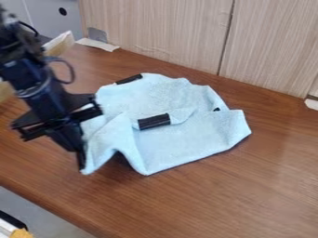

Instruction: Unfold the cloth from top right to bottom left

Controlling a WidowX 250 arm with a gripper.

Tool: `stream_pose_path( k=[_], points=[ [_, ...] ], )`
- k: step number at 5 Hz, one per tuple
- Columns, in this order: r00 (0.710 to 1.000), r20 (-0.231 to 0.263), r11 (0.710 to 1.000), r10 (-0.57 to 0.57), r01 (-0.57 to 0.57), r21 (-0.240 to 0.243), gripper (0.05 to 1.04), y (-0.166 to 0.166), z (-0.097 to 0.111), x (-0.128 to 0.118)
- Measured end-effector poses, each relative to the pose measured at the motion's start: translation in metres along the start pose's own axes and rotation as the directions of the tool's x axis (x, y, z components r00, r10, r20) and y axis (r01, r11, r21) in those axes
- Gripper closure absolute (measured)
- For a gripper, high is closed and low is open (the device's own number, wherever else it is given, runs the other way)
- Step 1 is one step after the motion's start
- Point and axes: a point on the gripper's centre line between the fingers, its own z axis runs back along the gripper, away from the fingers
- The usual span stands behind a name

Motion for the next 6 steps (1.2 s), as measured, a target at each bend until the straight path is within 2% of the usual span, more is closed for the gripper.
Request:
stream_pose_path(
  k=[1,3,4,5,6],
  points=[
    [0.998,0.018,0.997,0.064,-0.065,0.038,1.03,0.018,-0.012,0.006],
    [0.992,0.012,0.985,0.122,-0.123,0.124,1.007,0.039,-0.028,0.003],
    [0.992,0.0,0.979,0.125,-0.123,0.162,0.857,0.04,-0.031,0.0],
    [0.995,0.016,0.983,0.1,-0.101,0.151,0.597,0.032,-0.026,0.001],
    [0.996,0.043,0.988,0.074,-0.079,0.135,0.29,0.029,-0.018,0.002]
  ],
)
